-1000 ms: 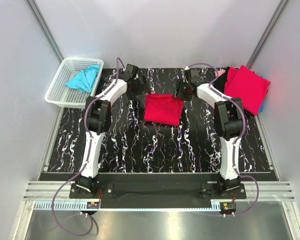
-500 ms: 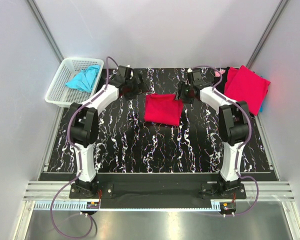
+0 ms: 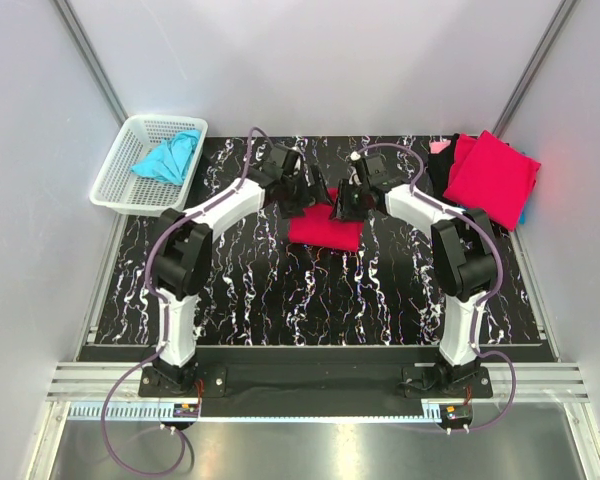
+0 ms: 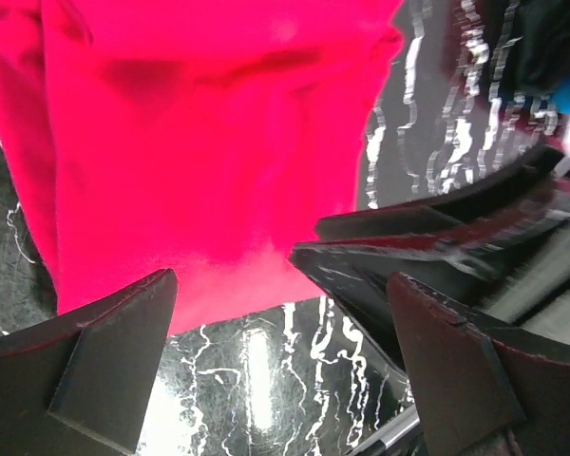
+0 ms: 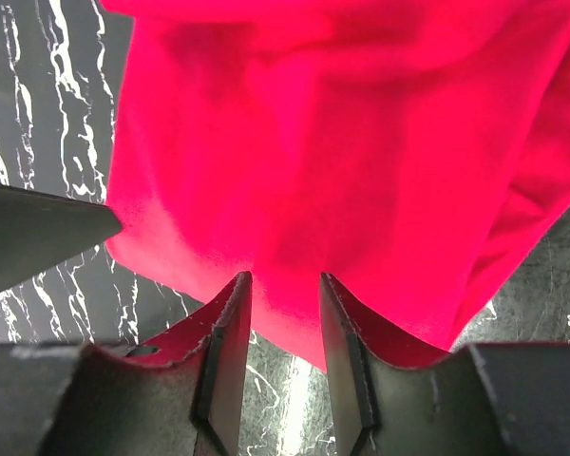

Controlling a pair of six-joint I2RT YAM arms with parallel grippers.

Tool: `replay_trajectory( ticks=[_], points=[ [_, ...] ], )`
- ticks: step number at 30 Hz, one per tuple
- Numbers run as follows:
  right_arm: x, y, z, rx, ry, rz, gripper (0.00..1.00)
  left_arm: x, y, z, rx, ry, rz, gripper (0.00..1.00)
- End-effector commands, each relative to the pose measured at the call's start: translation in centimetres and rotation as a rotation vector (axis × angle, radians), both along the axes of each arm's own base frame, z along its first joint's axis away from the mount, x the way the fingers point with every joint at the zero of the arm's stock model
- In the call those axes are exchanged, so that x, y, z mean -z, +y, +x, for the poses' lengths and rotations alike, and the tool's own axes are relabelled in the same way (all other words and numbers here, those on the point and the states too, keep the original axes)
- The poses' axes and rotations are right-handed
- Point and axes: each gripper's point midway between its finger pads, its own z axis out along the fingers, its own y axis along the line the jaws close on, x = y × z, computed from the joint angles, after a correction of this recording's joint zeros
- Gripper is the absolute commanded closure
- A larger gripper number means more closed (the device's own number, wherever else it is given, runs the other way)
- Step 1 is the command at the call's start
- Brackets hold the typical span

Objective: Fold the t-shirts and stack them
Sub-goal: Fold the tshirt

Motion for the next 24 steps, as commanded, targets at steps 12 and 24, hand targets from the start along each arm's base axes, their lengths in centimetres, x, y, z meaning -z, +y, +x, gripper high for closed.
replay_trajectory(
  ticks=[12,24],
  points=[
    [4.2,-0.5,-4.6,0.023,0.153,-0.029,0.61,11.3,1.2,-3.9,-0.06,0.228,0.314,0.01],
    [9.0,-4.0,-15.9,0.077,0.345,-0.261,0.62,13.0,9.3,-13.9,-0.059,0.267,0.614,0.01]
  ],
)
